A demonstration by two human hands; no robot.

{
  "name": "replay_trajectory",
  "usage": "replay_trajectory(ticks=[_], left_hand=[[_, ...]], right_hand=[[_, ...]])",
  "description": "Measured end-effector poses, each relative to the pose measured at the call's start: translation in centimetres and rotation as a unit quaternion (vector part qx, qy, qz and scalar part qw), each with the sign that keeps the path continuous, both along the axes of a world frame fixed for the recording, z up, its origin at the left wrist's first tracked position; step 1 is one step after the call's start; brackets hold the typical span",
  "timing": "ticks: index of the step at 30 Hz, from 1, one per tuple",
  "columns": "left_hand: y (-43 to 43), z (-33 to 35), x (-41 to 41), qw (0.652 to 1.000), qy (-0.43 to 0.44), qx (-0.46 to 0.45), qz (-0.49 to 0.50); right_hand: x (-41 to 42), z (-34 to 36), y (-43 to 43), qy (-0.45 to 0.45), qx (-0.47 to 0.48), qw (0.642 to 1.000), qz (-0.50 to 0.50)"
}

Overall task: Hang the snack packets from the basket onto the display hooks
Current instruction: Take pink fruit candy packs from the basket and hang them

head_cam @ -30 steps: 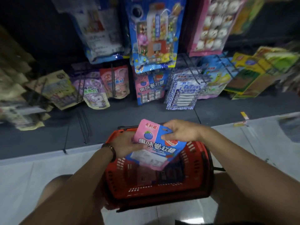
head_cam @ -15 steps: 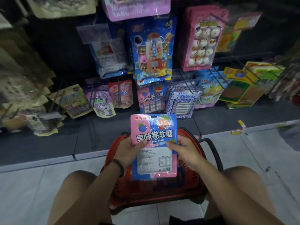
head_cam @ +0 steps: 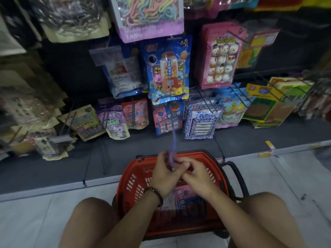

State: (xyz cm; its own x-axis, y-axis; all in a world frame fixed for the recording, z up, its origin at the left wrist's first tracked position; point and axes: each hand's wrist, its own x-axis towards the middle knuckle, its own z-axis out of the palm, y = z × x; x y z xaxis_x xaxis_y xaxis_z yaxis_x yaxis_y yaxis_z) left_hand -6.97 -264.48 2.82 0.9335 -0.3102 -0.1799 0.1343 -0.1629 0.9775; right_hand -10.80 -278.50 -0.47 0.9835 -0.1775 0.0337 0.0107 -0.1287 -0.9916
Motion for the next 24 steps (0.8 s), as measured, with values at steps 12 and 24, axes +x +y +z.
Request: replay_trajectory(ticks=[12, 24], left_hand=[[3.3, 1.2, 4.3, 0.998, 0.044, -0.009, 0.053], [3.3, 1.9, 7.7, 0.996, 0.091, -0.017, 0.012]], right_hand=[[1.2, 0.2, -3.1, 0.021, -0.014, 0.982, -0.187], [5.4, 3.8, -5.2, 0.011, 0.043, 0.993, -0.11]])
